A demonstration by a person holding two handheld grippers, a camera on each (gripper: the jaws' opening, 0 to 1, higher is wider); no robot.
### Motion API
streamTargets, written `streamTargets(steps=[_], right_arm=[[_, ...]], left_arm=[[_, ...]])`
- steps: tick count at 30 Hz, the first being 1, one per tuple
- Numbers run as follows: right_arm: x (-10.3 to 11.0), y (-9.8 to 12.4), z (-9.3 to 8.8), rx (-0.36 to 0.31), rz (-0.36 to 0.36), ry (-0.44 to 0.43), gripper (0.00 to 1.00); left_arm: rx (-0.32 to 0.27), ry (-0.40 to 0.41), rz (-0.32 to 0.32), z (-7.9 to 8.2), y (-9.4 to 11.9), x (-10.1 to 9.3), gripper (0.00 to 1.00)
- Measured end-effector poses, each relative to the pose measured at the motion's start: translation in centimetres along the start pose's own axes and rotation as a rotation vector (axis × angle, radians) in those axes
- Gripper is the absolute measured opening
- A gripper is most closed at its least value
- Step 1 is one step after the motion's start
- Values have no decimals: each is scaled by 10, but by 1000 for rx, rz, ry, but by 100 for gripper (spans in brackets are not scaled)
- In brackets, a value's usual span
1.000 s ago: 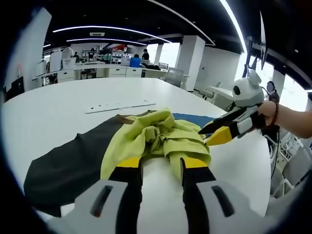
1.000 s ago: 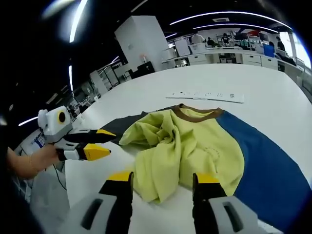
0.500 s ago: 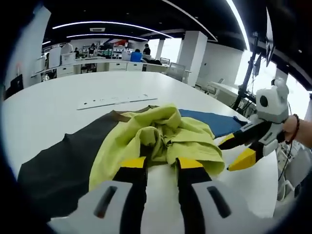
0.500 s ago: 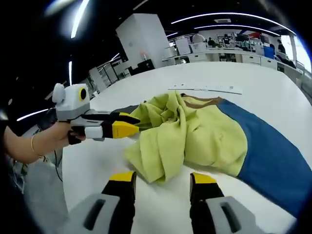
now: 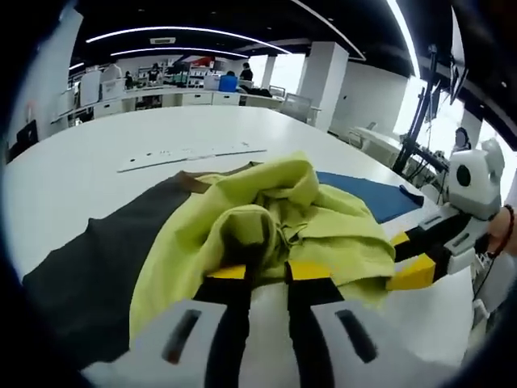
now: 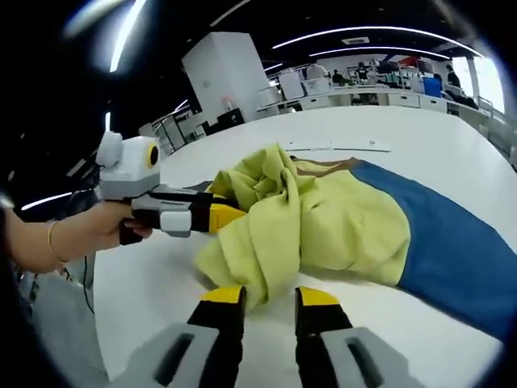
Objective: Fold the garment on the visible template until the final outline fits inside the template.
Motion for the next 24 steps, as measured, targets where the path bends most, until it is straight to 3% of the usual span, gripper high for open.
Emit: streamTargets(steps=[4, 7, 24], right_arm=[[-1, -1, 1, -5, 1, -2, 4], [-3, 3, 5, -22, 1, -14, 0], [-11, 38, 18, -89, -44, -3, 0]], left_arm=[[28, -66, 49, -2, -2, 8, 0], [29, -58, 34, -1, -1, 6, 0], [-4, -108, 29, 12, 46, -6, 0]])
Point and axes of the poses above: the point that each gripper's makers call its tool centre point, and the gripper's own axes: y roughly backward along the fingers, x roughly to its left, z roughly out of its top, the point moved 2 cm from there along y, roughly backward along the fingers, and after that the axes turned 5 degrees about x, right-handed, at the moved point
